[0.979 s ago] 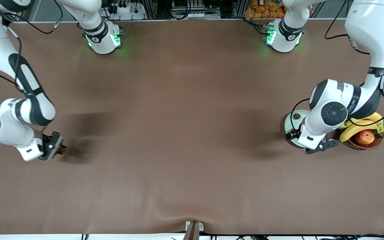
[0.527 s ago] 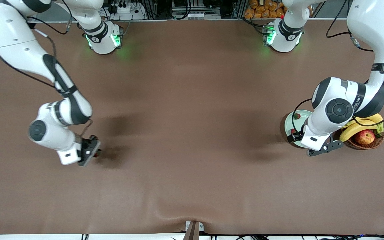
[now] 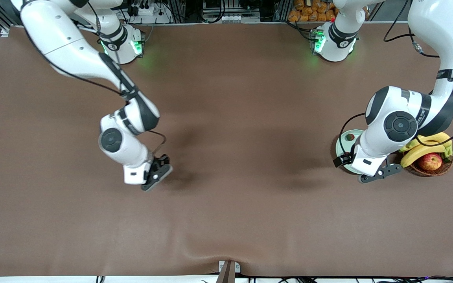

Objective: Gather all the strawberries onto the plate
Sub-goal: 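Set the third strawberry mid-table with the right gripper while the left gripper approaches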

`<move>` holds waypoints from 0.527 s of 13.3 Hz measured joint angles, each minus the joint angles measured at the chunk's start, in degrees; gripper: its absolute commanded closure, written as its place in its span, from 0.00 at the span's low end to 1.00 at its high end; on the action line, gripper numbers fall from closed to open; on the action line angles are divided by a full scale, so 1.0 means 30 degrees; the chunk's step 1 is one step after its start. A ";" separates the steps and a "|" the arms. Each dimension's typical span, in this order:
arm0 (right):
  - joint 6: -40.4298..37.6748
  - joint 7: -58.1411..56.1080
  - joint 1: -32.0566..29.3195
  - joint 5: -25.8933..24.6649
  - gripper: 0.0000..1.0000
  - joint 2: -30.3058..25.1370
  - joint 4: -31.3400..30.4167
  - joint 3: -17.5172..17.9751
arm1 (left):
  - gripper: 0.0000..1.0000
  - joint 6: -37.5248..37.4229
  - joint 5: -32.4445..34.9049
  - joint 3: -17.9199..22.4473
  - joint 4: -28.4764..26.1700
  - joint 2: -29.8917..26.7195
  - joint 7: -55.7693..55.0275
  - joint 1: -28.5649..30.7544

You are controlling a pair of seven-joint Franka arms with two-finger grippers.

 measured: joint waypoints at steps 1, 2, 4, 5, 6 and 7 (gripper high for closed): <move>0.0010 0.1769 0.0768 0.0001 1.00 0.0010 0.0307 -0.0001 | 0.00 -0.0327 -0.0163 -0.0116 0.0218 -0.0011 0.0000 -0.0007; 0.0012 0.3559 0.1605 0.0002 1.00 0.0067 0.0706 -0.0002 | 0.00 -0.0537 -0.0219 -0.0216 0.0384 -0.0019 -0.0002 -0.0009; 0.0014 0.6861 0.3363 0.0001 1.00 0.0558 0.1864 -0.0020 | 0.00 -0.0661 -0.0279 -0.0356 0.0516 -0.0019 -0.0004 -0.0021; 0.0030 0.8289 0.4201 0.0000 1.00 0.1073 0.2696 -0.0041 | 0.00 -0.0663 -0.0412 -0.0457 0.0547 -0.0019 -0.0052 -0.0026; 0.0073 0.9292 0.4883 0.0000 1.00 0.1690 0.3621 -0.0074 | 0.00 -0.0667 -0.0700 -0.0588 0.0590 -0.0018 -0.0152 -0.0028; 0.0307 0.9930 0.5437 0.0000 1.00 0.2394 0.4609 -0.0101 | 0.00 -0.0669 -0.0993 -0.0774 0.0652 -0.0019 -0.0316 -0.0030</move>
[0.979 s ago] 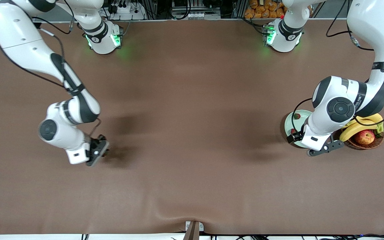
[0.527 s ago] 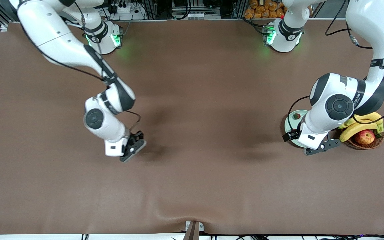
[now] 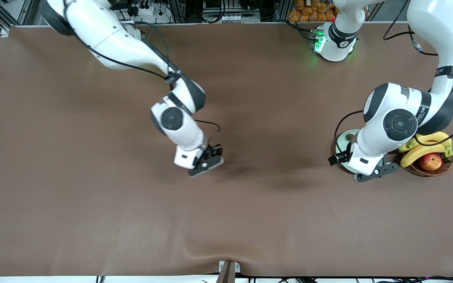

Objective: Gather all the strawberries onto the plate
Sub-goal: 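Set the third strawberry mid-table with the right gripper while the left gripper approaches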

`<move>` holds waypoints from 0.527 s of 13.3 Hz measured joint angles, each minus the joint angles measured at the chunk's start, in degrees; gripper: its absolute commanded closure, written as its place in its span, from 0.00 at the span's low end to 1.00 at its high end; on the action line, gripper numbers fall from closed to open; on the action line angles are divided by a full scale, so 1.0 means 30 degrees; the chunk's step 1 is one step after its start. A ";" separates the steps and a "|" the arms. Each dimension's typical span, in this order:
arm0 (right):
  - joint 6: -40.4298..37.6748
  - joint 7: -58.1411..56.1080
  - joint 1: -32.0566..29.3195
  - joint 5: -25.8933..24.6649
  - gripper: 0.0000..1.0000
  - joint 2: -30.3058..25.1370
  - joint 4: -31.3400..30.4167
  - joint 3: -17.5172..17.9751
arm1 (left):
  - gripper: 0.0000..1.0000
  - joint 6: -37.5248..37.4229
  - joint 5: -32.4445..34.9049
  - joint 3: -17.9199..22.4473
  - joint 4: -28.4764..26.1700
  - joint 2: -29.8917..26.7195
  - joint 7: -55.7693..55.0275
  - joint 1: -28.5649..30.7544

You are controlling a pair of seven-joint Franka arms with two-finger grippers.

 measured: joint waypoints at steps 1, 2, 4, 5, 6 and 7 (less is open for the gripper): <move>0.0534 0.0445 0.0421 0.0000 1.00 0.0669 0.0862 -0.0012 | 0.00 -0.0019 -0.0151 -0.0203 0.0092 -0.0001 -0.0215 -0.0014; 0.1365 0.0885 0.0805 0.0001 1.00 0.1314 0.1539 -0.0020 | 0.00 -0.0061 -0.0192 -0.0417 0.0170 -0.0002 -0.0549 -0.0026; 0.3685 0.1534 0.1669 0.0000 1.00 0.2709 0.2377 -0.0090 | 0.00 -0.0106 -0.0215 -0.0863 0.0227 -0.0002 -0.1410 -0.0057; 0.4801 0.1688 0.2135 0.0000 1.00 0.3431 0.2696 -0.0205 | 0.00 -0.0107 -0.0233 -0.1153 0.0252 0.0000 -0.2003 -0.0078; 0.5610 0.1807 0.2572 0.0000 0.72 0.4130 0.3103 -0.0334 | 0.00 -0.0107 -0.0311 -0.1469 0.0307 0.0003 -0.2708 -0.0140; 0.5991 0.1953 0.2940 0.0000 0.01 0.4709 0.3555 -0.0456 | 0.00 -0.0106 -0.0558 -0.1738 0.0436 0.0023 -0.3470 -0.0357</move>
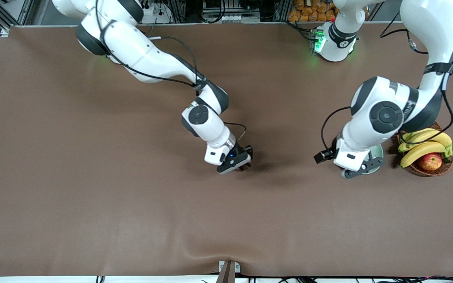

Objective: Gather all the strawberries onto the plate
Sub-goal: 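Set the third strawberry mid-table with the right gripper while the left gripper approaches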

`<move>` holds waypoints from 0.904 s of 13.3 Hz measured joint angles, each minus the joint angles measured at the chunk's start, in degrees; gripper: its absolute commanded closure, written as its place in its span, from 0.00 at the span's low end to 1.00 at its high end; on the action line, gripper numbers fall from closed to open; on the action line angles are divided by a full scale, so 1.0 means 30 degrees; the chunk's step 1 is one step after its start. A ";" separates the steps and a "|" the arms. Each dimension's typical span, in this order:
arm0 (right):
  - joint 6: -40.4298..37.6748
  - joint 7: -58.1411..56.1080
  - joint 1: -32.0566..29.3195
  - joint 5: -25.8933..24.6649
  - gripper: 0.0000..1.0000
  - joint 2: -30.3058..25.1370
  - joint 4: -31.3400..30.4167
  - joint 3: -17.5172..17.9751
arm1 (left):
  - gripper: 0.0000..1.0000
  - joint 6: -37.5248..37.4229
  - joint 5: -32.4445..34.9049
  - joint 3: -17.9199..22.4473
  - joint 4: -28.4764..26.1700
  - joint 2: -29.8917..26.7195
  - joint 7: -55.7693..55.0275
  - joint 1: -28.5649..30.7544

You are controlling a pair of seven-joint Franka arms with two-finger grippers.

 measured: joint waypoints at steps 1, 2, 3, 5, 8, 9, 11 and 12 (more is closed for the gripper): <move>0.0117 0.0309 0.0245 0.0000 0.00 0.0380 0.0405 -0.0072 | 0.00 0.0000 -0.0303 -0.0118 0.0246 0.0057 -0.0791 -0.0447; 0.0117 0.0590 0.0361 -0.0011 0.00 0.0530 0.0694 -0.0143 | 0.00 0.0000 -0.0435 -0.0177 0.0588 0.0187 -0.1720 -0.1049; 0.0114 0.0636 0.0378 -0.0012 0.00 0.0504 0.0906 -0.0270 | 0.00 0.0000 -0.0452 -0.0196 0.0966 0.0407 -0.2657 -0.1645; -0.0003 0.0650 0.0284 -0.0011 0.00 0.0297 0.1246 -0.0685 | 0.00 0.0000 -0.0452 -0.0193 0.1664 0.1086 -0.4141 -0.2601; -0.0875 0.0650 -0.0488 -0.0012 0.00 -0.0532 0.1055 -0.1077 | 0.00 0.0026 -0.0453 -0.0193 0.2517 0.2219 -0.5471 -0.3507; -0.1542 0.0646 -0.0973 -0.0014 0.00 -0.1081 0.0846 -0.1109 | 0.00 0.0047 -0.0453 -0.0193 0.2752 0.2492 -0.5957 -0.3763; -0.2894 0.0227 -0.2044 -0.0031 0.00 -0.2421 0.0125 -0.1156 | 0.00 0.0216 -0.0452 -0.0182 0.2948 0.2824 -0.6489 -0.4145; -0.3404 -0.0378 -0.2636 -0.0032 0.00 -0.3132 -0.0415 -0.1171 | 0.00 0.0512 -0.0452 -0.0180 0.2952 0.2967 -0.6584 -0.4242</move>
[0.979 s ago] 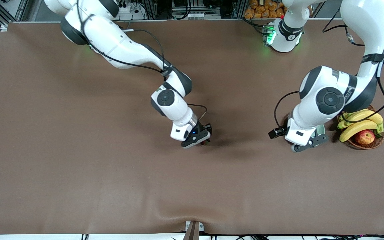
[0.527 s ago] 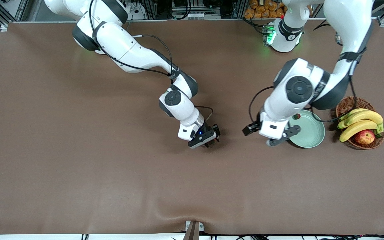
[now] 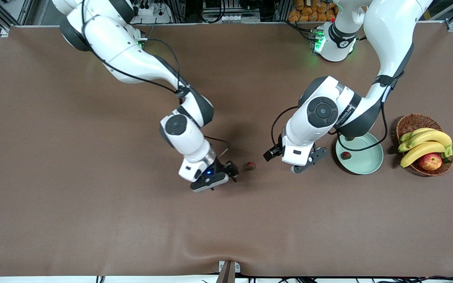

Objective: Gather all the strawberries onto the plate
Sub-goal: 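Set the third strawberry mid-table with the right gripper while the left gripper approaches, then grasp the third strawberry with the left gripper while the right gripper withdraws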

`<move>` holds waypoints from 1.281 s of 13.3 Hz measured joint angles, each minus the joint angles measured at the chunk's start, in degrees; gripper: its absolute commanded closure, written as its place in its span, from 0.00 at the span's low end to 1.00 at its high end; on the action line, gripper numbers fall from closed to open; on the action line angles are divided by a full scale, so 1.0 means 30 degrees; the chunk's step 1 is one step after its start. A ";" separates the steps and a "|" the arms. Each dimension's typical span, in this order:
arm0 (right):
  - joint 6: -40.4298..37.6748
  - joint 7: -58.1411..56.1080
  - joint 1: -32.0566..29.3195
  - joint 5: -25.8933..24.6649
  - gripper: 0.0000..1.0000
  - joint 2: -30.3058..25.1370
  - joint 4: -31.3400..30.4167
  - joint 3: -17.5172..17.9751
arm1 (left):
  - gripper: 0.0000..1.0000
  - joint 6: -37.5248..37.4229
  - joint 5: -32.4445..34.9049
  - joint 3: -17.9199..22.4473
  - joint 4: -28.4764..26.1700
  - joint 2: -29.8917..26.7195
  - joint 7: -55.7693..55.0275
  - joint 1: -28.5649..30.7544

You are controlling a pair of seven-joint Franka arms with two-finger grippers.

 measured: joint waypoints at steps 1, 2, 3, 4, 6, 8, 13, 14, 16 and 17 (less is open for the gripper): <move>-0.0334 -0.0685 -0.0616 0.0000 0.00 -0.0686 -0.0677 -0.0013 | 0.00 0.0615 0.0000 0.0007 0.0001 0.0208 -0.0064 -0.0070; -0.0515 -0.1360 -0.1239 -0.0001 0.00 -0.1392 -0.1464 -0.0028 | 0.00 0.1529 0.0001 0.0014 0.0003 0.0521 -0.0064 -0.0160; -0.0684 -0.2111 -0.1879 -0.0002 0.00 -0.2139 -0.2374 -0.0047 | 0.00 0.2557 0.0092 0.0035 0.0004 0.0926 -0.0062 -0.0360; -0.0885 -0.2945 -0.2559 -0.0003 0.00 -0.2966 -0.3350 -0.0065 | 0.00 0.3473 0.0471 0.0124 0.0056 0.1399 -0.0062 -0.0751; -0.1507 -0.4708 -0.4030 -0.0003 0.00 -0.4684 -0.5283 -0.0098 | 0.00 0.4261 0.1468 0.1048 0.0651 0.2487 -0.0127 -0.2320; -0.2658 -0.5703 -0.5475 -0.0003 0.00 -0.6634 -0.6960 -0.0136 | 0.00 0.4609 0.2203 0.3252 0.1297 0.3244 -0.0161 -0.4801; -0.8698 -0.5926 -0.7280 0.0017 0.00 -1.0958 -0.8228 -0.1518 | 0.05 0.5959 0.4544 0.5412 0.1498 0.4462 -0.0157 -0.6996; -0.9646 -0.5926 -0.7388 0.0017 0.00 -1.1546 -0.8254 -0.1808 | 0.07 0.6002 0.5002 0.5459 0.1508 0.4722 -0.0140 -0.6910; -1.1278 -0.5993 -0.7489 0.0017 0.00 -1.2700 -0.8282 -0.2543 | 0.10 0.6124 0.5239 0.5483 0.1519 0.5177 0.0053 -0.6814; -1.1964 -0.6304 -0.7502 0.0023 0.00 -1.3229 -0.8291 -0.2965 | 0.12 0.6144 0.5245 0.5480 0.1524 0.5326 0.0143 -0.6845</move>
